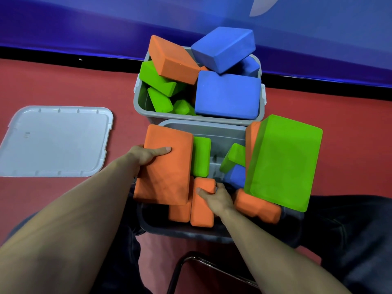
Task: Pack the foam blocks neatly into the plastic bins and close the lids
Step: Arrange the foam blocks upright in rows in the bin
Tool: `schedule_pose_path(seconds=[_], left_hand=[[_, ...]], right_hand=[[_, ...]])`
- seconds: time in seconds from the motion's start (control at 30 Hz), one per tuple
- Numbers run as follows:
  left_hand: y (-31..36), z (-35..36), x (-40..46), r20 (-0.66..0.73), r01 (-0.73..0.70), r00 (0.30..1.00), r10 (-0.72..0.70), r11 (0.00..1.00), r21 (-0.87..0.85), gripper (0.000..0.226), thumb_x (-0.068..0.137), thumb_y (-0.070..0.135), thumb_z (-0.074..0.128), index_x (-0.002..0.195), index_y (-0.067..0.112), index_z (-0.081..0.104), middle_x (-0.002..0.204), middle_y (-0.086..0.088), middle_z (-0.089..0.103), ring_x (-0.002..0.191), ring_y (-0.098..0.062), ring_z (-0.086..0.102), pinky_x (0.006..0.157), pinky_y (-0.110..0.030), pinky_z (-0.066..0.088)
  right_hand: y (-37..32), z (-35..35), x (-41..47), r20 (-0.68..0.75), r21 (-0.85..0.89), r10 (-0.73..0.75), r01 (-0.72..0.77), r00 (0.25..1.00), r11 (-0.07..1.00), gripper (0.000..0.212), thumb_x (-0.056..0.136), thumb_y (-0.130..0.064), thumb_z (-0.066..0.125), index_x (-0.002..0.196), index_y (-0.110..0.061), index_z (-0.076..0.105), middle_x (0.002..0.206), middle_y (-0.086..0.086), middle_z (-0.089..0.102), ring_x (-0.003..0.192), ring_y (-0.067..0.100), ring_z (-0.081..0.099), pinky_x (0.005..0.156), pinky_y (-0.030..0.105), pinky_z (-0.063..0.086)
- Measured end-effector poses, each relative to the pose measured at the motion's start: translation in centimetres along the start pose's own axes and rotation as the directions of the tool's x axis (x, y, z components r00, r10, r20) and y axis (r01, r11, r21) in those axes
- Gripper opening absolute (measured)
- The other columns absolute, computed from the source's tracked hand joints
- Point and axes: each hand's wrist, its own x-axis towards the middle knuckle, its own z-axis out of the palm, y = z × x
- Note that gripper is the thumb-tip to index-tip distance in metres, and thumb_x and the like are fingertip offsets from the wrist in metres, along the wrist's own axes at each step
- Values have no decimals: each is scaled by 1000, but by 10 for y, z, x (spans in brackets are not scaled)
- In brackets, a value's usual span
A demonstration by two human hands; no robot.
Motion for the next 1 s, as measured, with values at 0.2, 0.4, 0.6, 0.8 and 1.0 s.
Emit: schedule_pose_path(seconds=[0.2,0.4,0.6,0.8,1.0], left_hand=[[2,-2,-1,-11,-1,1000,1,1000,-9,124,44,61,96,147,13,47,136,-11,59,120,-38,57,103,-56,47],[9,-4,2,-68,-20,998,17,999,-48,117,53,54,95,149,10,45,139,-10,57,121,-37,56,102,-50,45],[9,-7,4,-54,-19,998,17,999,-42,110,61,52,92,148,7,43,139,-12,55,107,-32,53,92,-46,43],[7,-4,7,-54,-41,998,42,999,10,116,48,62,94,142,11,51,131,-10,62,112,-33,60,98,-50,49],[10,5,3,-111,-82,990,84,996,23,108,51,64,92,136,9,57,127,-10,65,112,-34,62,95,-47,50]], right_hand=[[1,4,10,41,13,-11,10,999,1000,53,79,-56,77,118,-24,62,109,-5,72,101,18,68,94,41,56],[-14,13,8,14,-53,-35,36,999,998,48,82,-54,76,113,-20,61,105,-5,69,100,21,68,90,36,56],[-14,8,0,-17,-81,-67,65,998,995,48,85,-51,76,119,-19,66,110,-2,67,107,22,66,88,29,52],[-10,0,2,77,29,7,-9,997,1000,55,88,-49,73,132,-21,55,105,-8,63,103,19,67,95,39,56],[-7,-13,0,-115,95,-41,52,992,994,64,93,-49,67,144,-14,51,138,4,62,129,23,57,107,30,43]])
